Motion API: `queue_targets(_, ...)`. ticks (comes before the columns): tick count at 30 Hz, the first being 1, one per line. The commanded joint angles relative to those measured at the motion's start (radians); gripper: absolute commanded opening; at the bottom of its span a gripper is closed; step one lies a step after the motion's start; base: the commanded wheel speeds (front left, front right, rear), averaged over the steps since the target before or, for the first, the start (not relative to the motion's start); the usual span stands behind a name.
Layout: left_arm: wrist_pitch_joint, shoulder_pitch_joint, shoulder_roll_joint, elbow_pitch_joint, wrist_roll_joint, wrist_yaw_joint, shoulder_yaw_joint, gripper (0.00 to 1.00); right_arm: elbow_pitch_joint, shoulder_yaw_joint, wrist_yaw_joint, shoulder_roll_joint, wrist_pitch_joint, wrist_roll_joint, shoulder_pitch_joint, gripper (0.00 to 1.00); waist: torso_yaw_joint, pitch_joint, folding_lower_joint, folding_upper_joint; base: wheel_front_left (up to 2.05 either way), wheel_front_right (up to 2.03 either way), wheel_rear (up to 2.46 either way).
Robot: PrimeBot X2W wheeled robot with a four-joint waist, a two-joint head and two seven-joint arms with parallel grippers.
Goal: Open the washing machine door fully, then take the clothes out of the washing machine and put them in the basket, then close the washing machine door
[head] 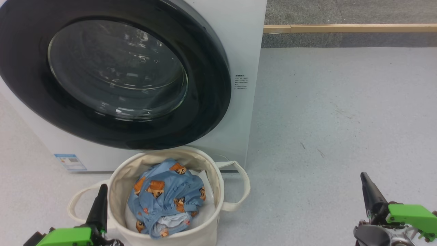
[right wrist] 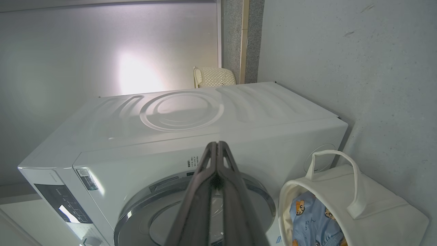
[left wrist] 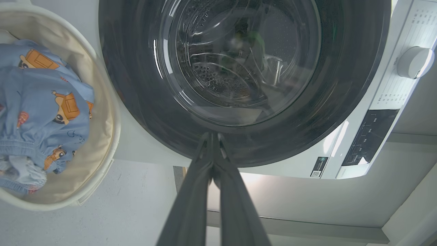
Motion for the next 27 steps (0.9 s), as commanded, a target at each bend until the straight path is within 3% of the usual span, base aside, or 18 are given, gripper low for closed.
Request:
queue_targets(1, 0.006, -0.024, 0.004, -0.037, -0.003, -0.007, 0.039, 0.00, -0.039, 0.017, 0.000, -0.002, 0.008, 0.005, -0.016, 0.00, 0.000, 0.000, 0.0000, 0.0000, 0.00, 0.00, 0.00)
queue_targets(27, 0.010, -0.025, 0.001, -0.037, 0.000, -0.007, 0.043, 0.00, -0.039, 0.017, 0.000, -0.002, 0.008, 0.005, -0.016, 0.00, 0.000, 0.000, 0.0000, 0.0000, 0.00, 0.00, 0.00)
